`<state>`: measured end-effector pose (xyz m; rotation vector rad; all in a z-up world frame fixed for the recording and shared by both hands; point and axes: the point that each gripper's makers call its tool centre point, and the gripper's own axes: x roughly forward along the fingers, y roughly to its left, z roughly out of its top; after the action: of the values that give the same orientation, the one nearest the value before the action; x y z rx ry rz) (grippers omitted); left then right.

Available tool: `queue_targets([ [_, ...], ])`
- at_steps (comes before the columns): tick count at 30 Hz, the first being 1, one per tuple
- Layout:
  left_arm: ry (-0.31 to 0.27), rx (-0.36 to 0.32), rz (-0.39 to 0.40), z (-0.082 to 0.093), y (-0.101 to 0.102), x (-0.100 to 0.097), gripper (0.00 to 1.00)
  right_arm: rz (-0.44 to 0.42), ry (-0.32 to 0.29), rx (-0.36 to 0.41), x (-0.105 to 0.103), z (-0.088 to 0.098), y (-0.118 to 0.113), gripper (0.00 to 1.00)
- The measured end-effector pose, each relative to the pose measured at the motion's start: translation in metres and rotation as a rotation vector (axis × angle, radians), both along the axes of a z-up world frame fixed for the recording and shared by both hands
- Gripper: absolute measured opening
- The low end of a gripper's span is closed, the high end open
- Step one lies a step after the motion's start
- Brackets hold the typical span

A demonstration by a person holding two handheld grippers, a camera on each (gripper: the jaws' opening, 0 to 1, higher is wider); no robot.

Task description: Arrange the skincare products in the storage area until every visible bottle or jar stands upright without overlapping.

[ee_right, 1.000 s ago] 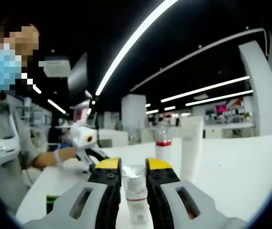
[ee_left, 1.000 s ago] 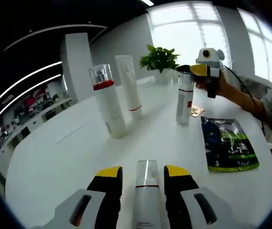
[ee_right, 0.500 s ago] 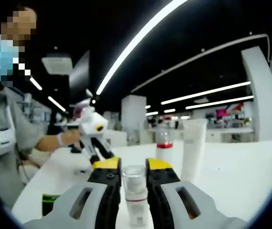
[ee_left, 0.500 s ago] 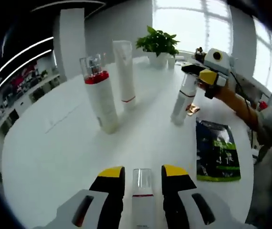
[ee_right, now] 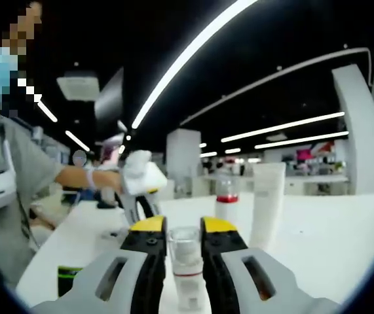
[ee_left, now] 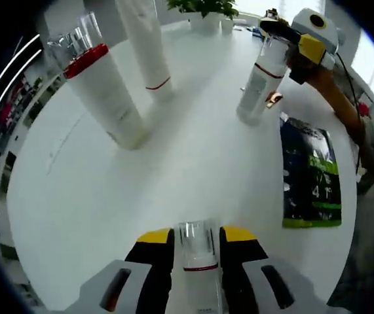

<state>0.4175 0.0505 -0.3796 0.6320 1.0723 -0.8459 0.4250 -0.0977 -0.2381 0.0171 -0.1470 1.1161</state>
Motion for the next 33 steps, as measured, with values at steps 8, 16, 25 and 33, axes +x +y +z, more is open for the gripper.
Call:
queue_targets([
  [8, 0.012, 0.019, 0.016, 0.004, -0.001, 0.002, 0.20, -0.014, 0.007, 0.004, 0.004, 0.000, -0.002, 0.18],
  [16, -0.046, -0.083, 0.022, 0.031, -0.003, 0.008, 0.20, -0.029, 0.012, 0.013, 0.008, 0.001, -0.004, 0.18],
  [25, -0.169, -0.474, -0.008, 0.080, -0.031, 0.014, 0.20, -0.038, 0.017, 0.028, 0.010, 0.002, -0.005, 0.20],
  [33, -0.279, -0.738, -0.036, 0.114, -0.035, 0.015, 0.20, -0.043, 0.018, 0.037, 0.011, 0.002, -0.007, 0.20],
])
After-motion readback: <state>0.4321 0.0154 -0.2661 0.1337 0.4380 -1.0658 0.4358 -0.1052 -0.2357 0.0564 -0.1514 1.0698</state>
